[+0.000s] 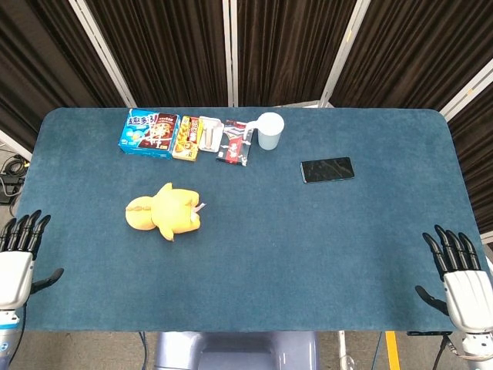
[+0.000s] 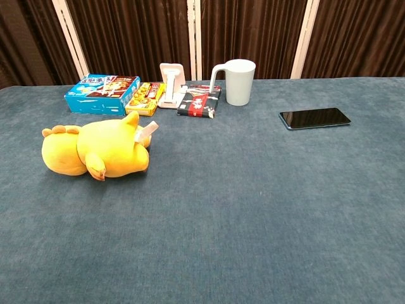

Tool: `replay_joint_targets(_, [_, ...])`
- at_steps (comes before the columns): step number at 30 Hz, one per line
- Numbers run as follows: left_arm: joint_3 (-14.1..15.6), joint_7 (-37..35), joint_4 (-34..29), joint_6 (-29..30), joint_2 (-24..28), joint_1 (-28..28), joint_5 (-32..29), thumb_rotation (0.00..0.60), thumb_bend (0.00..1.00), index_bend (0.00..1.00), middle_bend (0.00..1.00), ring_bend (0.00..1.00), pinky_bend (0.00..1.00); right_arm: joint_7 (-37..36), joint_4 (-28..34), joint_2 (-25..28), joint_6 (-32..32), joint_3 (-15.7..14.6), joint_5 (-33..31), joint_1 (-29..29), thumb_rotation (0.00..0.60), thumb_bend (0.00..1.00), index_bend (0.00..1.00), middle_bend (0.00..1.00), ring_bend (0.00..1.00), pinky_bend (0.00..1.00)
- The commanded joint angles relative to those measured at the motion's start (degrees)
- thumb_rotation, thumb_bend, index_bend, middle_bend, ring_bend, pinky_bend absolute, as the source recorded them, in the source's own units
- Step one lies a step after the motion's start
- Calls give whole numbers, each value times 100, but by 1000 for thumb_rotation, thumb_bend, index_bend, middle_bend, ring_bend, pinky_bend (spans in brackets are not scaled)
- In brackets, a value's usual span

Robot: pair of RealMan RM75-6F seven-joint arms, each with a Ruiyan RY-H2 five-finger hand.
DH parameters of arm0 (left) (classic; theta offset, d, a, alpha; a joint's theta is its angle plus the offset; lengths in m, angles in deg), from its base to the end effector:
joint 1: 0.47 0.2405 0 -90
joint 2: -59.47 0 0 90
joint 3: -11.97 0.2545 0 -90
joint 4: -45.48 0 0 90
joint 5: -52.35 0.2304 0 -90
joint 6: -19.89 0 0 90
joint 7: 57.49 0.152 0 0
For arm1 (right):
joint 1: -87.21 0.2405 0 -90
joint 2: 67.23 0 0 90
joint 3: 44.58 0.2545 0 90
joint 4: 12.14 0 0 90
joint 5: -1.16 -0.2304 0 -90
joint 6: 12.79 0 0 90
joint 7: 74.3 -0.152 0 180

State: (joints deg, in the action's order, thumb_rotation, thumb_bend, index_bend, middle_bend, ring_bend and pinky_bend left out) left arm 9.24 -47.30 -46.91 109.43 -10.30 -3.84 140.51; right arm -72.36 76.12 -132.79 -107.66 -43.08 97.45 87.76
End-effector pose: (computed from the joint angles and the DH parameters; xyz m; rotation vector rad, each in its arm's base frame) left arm -0.3017 0.1808 0.1166 -1.3818 -0.7917 -0.8902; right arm -0.3096 -0.1592 0.1469 1.4347 -0.7135 0.9775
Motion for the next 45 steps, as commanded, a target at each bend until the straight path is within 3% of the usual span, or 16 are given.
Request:
replay_joint_targets(1, [-3,3,-2,-10,-3,-6,-10,600,67,0,0,0,0,12,-3,-1,8,-5,6,3,600,104,25,0,0,0])
replay_joint_targets(3, [-6,3,-8,-16,-1,-9,-17,600,96,0,0,0,0,19,-11,-5,18,-11,3,2,600,104,25,0,0,0])
replay_joint_targets(5, [-16,-1,-21,-18,2,-15,-25,600,252,0,0,0,0,30,-15,-11,37,-24,6,3,600,104,25,0,0,0])
replay_joint_targets(7, [-54,-36,-8,-31,-42,-62,-6,600,593,0,0,0,0,37,-8,-16,55,-44,27,6,600,104,25,0,0,0])
replay_joint_targets(9, [-94,-65,52,-39,-116,-118,30,600,858,0,0,0,0,40,-5,-15,47,-40,38,9,600,105,25,0,0,0])
replay_joint_targets(10, [-116,-81,102,-40,-166,-155,63,600,955,0,0,0,0,39,-8,-18,49,-38,34,10,600,105,25,0,0,0])
replay_joint_targets(11, [-131,-92,150,-44,-210,-185,88,600,986,0,0,0,0,34,-10,-20,52,-36,28,11,600,105,25,0,0,0])
replay_joint_targets(17, [-253,41,455,-382,-502,-577,218,600,1000,0,0,0,0,-22,-6,-6,106,-24,-34,25,600,104,25,0,0,0])
replay_joint_targets(28, [-615,745,600,-1325,-1118,-1456,-92,600,1000,0,0,0,0,-143,1,29,138,-28,-53,38,600,104,25,0,0,0])
replay_joint_targets(34, [-727,1255,664,-1714,-1447,-1814,-326,600,1000,0,0,0,0,-266,3,64,144,-5,-110,40,600,104,25,0,0,0])
replay_joint_targets(39, [-805,1729,995,-2227,-1919,-2171,-780,600,1000,0,0,0,0,-439,-14,112,185,20,-174,60,600,104,25,0,0,0])
replay_joint_targets(45, [-866,2005,1399,-2450,-2352,-2442,-1087,600,1000,0,0,0,0,-574,-22,151,222,36,-236,71,600,104,25,0,0,0])
